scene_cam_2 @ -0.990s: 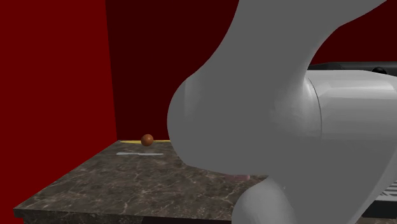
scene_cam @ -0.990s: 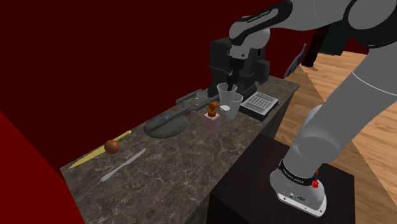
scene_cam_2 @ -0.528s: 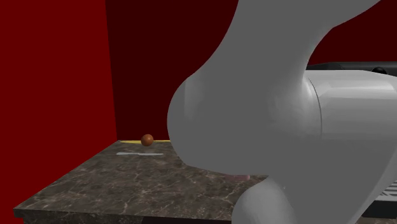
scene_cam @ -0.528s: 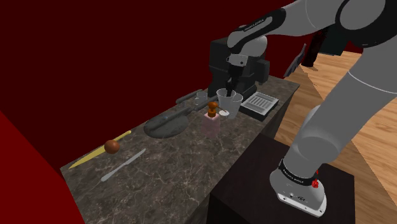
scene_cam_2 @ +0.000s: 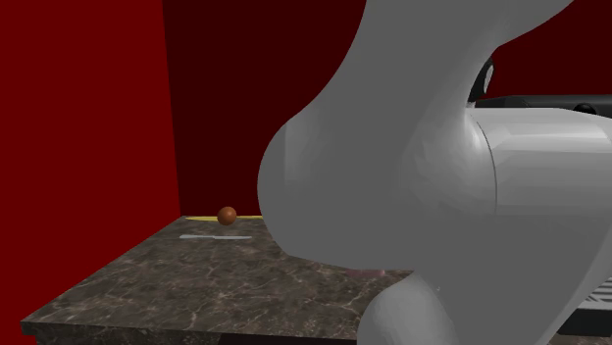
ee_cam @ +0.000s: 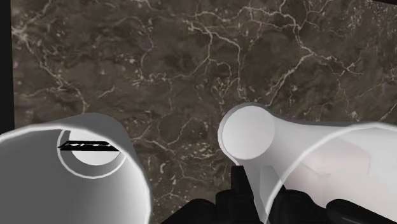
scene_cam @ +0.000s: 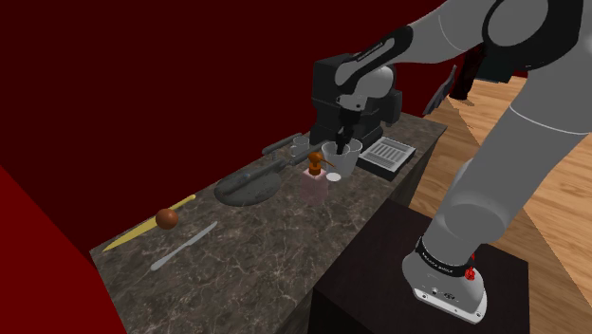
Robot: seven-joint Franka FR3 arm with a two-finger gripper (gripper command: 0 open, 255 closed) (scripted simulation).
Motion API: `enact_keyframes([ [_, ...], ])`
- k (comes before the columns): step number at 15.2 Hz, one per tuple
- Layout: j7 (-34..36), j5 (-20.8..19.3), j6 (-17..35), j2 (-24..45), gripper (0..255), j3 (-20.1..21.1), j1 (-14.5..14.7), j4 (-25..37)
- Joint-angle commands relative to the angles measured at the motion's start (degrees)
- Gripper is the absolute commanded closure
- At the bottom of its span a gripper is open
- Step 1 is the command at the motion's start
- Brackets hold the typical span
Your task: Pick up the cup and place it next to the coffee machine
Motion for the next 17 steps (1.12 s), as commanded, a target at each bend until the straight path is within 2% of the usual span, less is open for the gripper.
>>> enact_keyframes([
  [1,-0.78,0.72,1.46,1.01,255,-0.08,0.09,-0.65],
  [13,-6.74,6.95,9.76,8.71,255,0.02,0.44,-3.05],
  [17,-6.74,6.95,9.76,8.71,255,0.06,0.40,-3.05],
])
